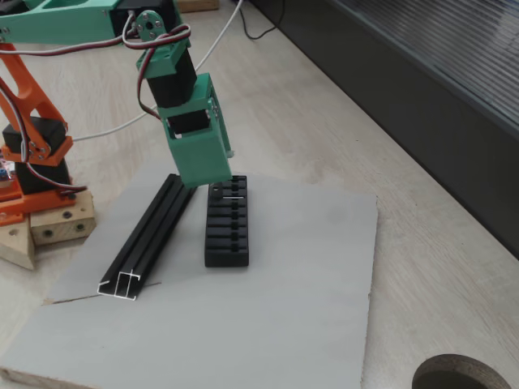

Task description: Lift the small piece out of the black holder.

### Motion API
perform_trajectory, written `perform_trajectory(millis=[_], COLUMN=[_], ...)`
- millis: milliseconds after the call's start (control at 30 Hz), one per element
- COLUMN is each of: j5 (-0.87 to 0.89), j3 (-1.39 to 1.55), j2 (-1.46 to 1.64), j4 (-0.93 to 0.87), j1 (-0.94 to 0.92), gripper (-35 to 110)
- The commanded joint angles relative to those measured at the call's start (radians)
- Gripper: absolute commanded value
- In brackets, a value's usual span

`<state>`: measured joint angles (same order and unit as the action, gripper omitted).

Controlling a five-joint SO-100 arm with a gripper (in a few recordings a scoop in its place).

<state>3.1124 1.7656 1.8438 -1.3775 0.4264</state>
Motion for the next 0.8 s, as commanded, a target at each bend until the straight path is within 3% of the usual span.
perform_trajectory(millis=[0, 233, 367, 767], j5=[-0.012, 0.032, 0.155, 0.172], j3=[0.014, 0.014, 0.014, 0.101], j2=[0.051, 0.044, 0.034, 0.035], j4=[-0.002, -0.003, -0.002, 0.003], j1=[0.025, 0.166, 0.172, 0.163], gripper=[44, 44, 44, 44])
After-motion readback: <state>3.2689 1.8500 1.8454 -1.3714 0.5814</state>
